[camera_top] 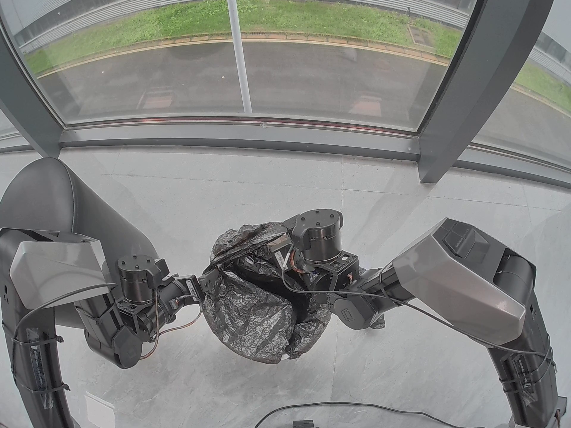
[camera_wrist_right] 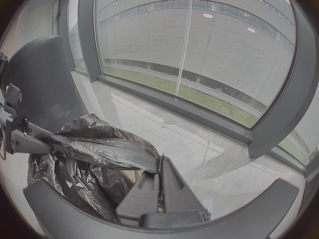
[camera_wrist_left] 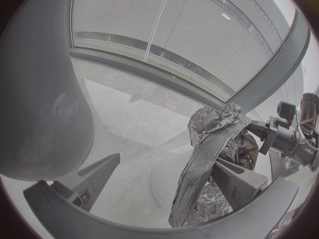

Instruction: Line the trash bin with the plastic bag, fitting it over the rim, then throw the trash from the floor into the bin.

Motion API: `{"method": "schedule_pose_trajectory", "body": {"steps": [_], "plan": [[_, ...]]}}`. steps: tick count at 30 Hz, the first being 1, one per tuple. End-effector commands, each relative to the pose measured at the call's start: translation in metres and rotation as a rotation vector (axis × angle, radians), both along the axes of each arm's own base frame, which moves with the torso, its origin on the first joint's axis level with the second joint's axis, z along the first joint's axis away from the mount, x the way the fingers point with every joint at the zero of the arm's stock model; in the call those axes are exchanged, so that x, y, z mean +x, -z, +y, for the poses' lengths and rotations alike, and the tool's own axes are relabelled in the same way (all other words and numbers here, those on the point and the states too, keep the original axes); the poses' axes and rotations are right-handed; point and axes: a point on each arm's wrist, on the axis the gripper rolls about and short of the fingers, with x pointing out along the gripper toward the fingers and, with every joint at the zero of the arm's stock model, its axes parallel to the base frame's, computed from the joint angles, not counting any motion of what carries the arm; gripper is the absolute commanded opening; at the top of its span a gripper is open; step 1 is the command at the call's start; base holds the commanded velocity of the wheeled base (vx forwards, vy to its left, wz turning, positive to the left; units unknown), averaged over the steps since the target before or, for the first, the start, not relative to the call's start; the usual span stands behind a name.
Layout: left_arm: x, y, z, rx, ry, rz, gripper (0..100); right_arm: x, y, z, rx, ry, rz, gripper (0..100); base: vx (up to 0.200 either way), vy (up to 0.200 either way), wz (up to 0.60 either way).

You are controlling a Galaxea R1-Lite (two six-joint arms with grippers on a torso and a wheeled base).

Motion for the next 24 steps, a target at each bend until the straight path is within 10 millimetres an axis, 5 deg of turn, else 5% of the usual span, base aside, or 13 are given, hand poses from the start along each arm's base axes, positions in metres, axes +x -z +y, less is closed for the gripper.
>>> {"method": "schedule_pose_trajectory", "body": {"steps": [1,24], "plan": [[0.0,-0.009,0.0,-0.024,-0.006,-0.025,100,0.0,0.001,0.001,-0.001,-0.001,0.002,0,0.0,0.0,0.0],[0.01,-0.008,-0.001,-0.027,-0.064,-0.049,100,-0.001,0.0,0.0,0.008,-0.001,-0.01,0,0.0,0.0,0.0]]}}
